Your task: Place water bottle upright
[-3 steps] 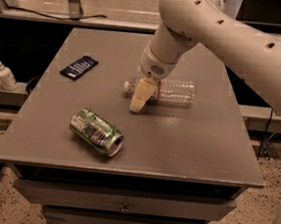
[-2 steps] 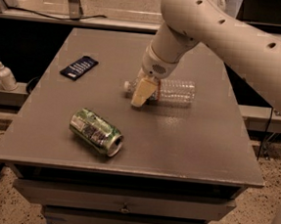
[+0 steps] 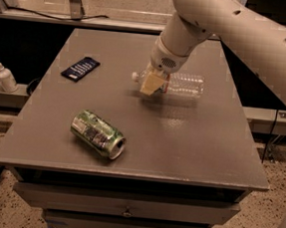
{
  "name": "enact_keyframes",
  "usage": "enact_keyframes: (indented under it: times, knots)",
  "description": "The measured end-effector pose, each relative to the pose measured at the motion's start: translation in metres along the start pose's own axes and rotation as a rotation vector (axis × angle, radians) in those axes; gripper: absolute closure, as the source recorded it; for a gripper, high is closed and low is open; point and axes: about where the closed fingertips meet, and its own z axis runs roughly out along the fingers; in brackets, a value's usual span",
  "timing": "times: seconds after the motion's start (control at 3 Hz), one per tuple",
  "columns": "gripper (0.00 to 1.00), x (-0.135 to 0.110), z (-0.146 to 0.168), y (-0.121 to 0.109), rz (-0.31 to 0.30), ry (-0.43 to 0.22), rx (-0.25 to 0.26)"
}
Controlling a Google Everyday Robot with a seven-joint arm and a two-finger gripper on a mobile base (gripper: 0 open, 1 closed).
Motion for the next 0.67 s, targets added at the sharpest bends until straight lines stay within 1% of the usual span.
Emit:
enact_keyframes:
  times: [0.33, 0.67]
  knots:
    - [1.00, -0.013, -0.026, -0.007, 0.027, -0.082, -0.007]
    - [1.00, -0.023, -0.057, -0.016, 0.075, -0.256, -0.021]
